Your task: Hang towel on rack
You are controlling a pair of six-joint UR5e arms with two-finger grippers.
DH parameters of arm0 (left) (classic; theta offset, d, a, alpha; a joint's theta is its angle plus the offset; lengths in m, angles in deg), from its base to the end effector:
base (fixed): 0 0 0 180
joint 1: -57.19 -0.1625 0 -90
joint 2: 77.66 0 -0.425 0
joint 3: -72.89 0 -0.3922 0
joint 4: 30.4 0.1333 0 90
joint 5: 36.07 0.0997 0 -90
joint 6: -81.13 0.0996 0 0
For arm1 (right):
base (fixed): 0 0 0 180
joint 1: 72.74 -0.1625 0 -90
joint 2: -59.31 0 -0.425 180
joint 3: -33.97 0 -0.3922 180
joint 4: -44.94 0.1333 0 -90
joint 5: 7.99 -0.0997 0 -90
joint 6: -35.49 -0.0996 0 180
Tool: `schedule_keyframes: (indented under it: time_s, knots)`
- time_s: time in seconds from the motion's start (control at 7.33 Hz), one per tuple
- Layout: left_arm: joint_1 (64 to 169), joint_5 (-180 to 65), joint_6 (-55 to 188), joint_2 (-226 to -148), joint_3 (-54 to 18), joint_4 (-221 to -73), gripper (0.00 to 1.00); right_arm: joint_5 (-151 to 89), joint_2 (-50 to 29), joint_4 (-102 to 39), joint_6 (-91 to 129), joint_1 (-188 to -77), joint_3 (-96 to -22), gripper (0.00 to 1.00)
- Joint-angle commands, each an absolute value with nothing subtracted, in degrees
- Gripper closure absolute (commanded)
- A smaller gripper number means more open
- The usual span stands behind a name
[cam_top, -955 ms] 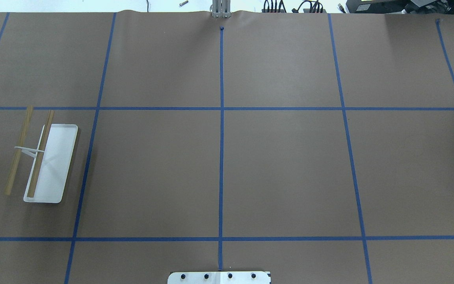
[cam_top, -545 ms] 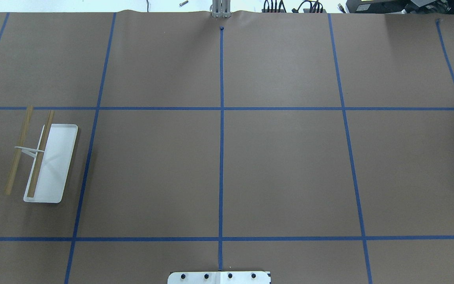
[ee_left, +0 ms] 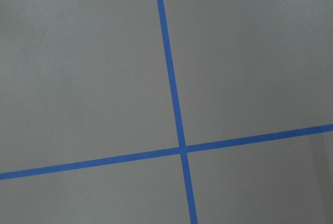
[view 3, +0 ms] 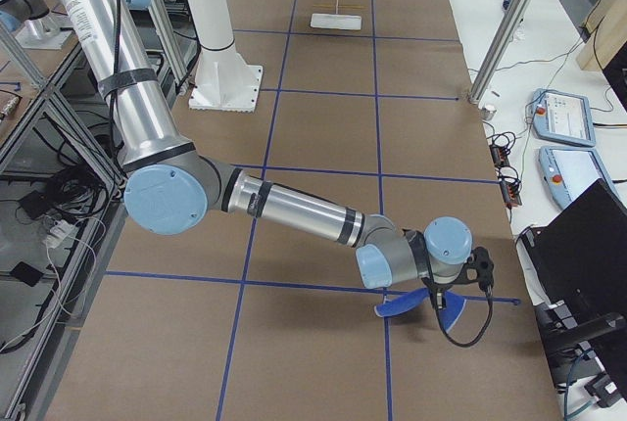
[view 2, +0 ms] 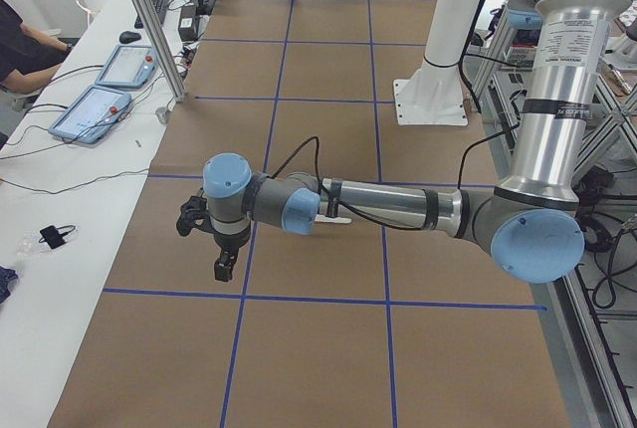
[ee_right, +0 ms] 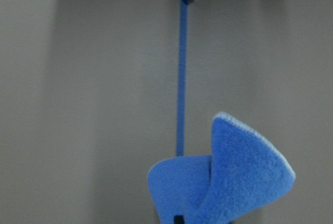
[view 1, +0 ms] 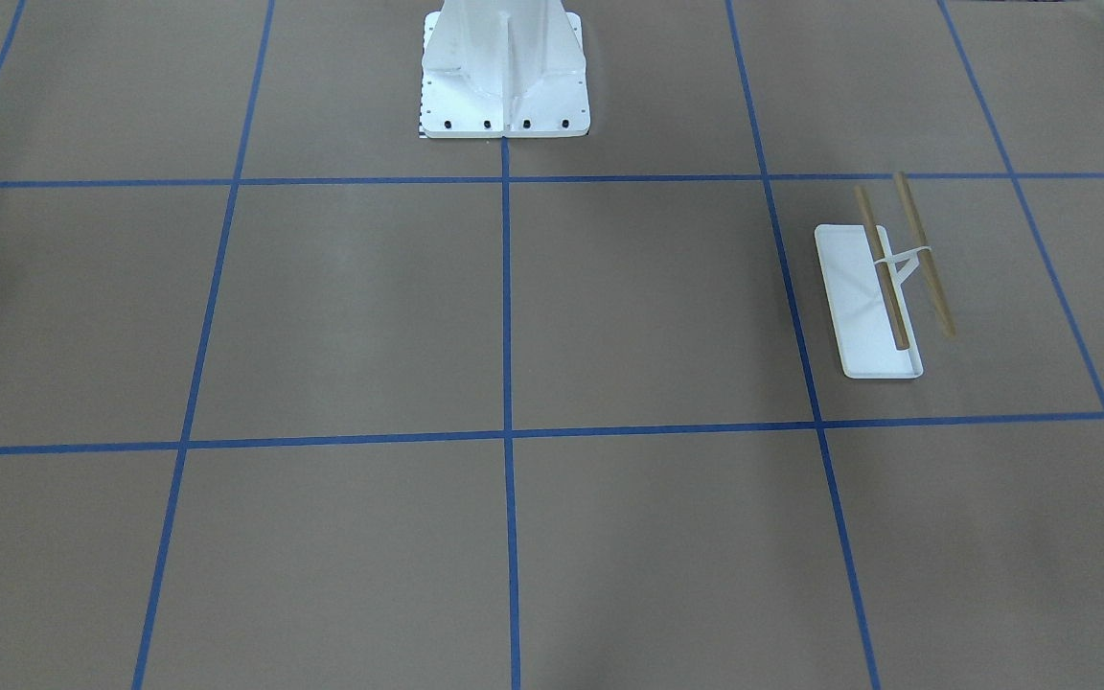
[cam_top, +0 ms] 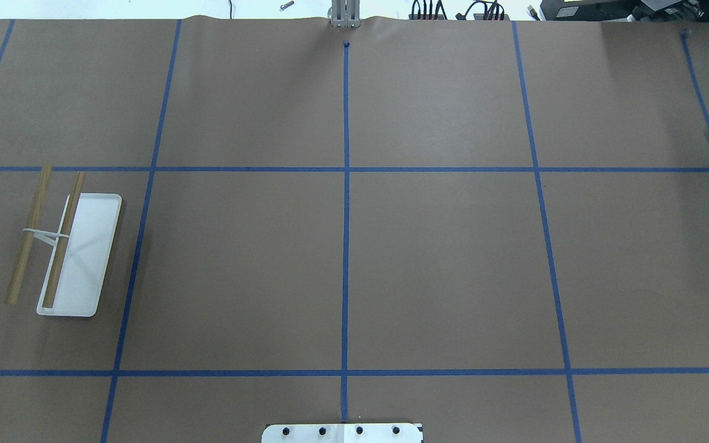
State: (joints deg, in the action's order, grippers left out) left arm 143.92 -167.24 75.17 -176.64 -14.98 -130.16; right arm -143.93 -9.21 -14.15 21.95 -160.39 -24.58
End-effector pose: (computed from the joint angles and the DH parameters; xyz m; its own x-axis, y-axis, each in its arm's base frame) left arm -0.0350 -0.5756 0.5789 0.7425 0.1302 -0.6571 0.0226 0.9755 0.2188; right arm 0.0346 -0.6617 0.6549 0.6742 -0.0587 0.7362 -0.1230 0.9740 0.1903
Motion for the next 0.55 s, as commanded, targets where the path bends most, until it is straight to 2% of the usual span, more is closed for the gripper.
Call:
schedule_keyframes:
  time_s: [0.0, 0.41]
  knots:
    - [142.81, -170.43, 68.5, -179.95, -14.83, -129.89, 0.02, -143.79, -10.38, -24.01, 22.05, -156.0, -42.14, 1.0]
    - [136.33, -171.69, 54.82, -186.44, -14.83, -129.8, 0.02, -139.86, -11.35, -34.85, 21.52, -145.38, -66.16, 1.0]
